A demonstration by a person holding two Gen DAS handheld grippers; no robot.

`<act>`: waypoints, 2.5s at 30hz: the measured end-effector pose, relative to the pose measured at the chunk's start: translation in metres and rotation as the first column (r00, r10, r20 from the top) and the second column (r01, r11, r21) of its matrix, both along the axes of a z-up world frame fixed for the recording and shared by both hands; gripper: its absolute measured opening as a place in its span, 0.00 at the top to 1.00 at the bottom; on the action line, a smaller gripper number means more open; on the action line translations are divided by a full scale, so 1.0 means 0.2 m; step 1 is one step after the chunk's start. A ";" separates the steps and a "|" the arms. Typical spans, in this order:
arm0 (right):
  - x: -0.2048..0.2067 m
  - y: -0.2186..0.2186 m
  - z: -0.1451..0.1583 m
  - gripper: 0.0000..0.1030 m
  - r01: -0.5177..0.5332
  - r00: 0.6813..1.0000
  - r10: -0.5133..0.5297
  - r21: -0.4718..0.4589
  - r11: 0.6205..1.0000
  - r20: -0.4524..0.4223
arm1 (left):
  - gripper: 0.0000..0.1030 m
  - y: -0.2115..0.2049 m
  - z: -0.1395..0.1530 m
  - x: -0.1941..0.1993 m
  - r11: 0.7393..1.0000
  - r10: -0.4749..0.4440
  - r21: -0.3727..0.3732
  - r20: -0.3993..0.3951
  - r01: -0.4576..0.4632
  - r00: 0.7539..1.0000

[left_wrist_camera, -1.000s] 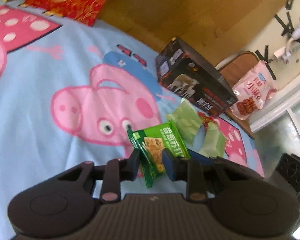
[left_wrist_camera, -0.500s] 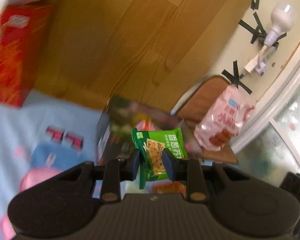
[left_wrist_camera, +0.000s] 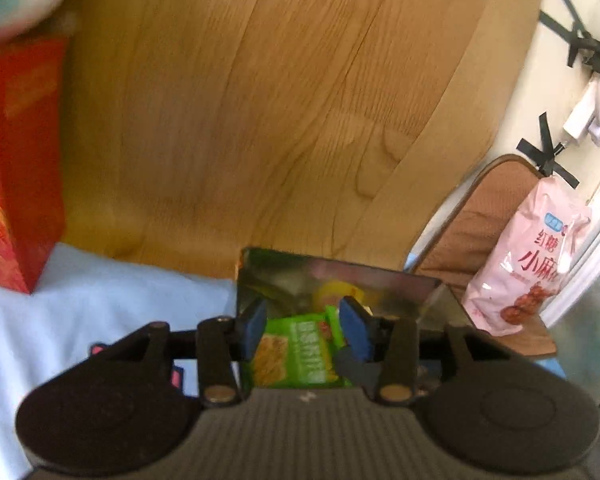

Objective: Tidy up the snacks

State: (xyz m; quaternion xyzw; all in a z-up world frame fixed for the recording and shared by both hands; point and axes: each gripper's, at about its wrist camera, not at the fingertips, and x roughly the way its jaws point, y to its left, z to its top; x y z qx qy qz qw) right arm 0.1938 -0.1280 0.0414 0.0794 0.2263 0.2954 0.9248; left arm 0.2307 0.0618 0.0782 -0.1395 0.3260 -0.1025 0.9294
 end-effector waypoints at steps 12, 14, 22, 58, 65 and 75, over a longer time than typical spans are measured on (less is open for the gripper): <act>-0.31 -0.36 -0.03 0.47 0.165 0.986 -0.162 0.124 0.979 -0.034 | 0.60 -0.16 -0.04 -0.39 0.986 -0.011 0.165 0.013 0.008 1.000; -0.41 -0.41 -0.06 0.47 0.196 0.981 -0.192 0.111 0.974 -0.041 | 0.60 -0.20 -0.08 -0.45 0.985 -0.022 0.174 -0.013 0.024 1.000; -0.66 -0.47 -0.17 0.46 0.249 0.967 -0.247 0.029 0.968 -0.063 | 0.60 -0.26 -0.15 -0.64 0.973 0.009 0.232 -0.060 0.005 0.998; -0.76 -0.35 -0.29 0.08 0.198 0.964 -0.215 -0.118 0.973 -0.156 | 0.47 -0.15 -0.29 -0.84 0.939 0.119 0.326 -0.018 -0.107 0.993; -0.75 -0.33 -0.29 0.08 0.192 0.966 -0.215 -0.157 0.969 -0.146 | 0.39 -0.11 -0.36 -0.91 0.960 0.102 0.259 0.010 -0.102 0.995; -0.76 -0.31 -0.29 0.08 0.236 0.955 -0.266 -0.208 0.949 -0.132 | 0.34 -0.15 -0.35 -0.95 0.956 0.080 0.277 0.064 -0.095 0.995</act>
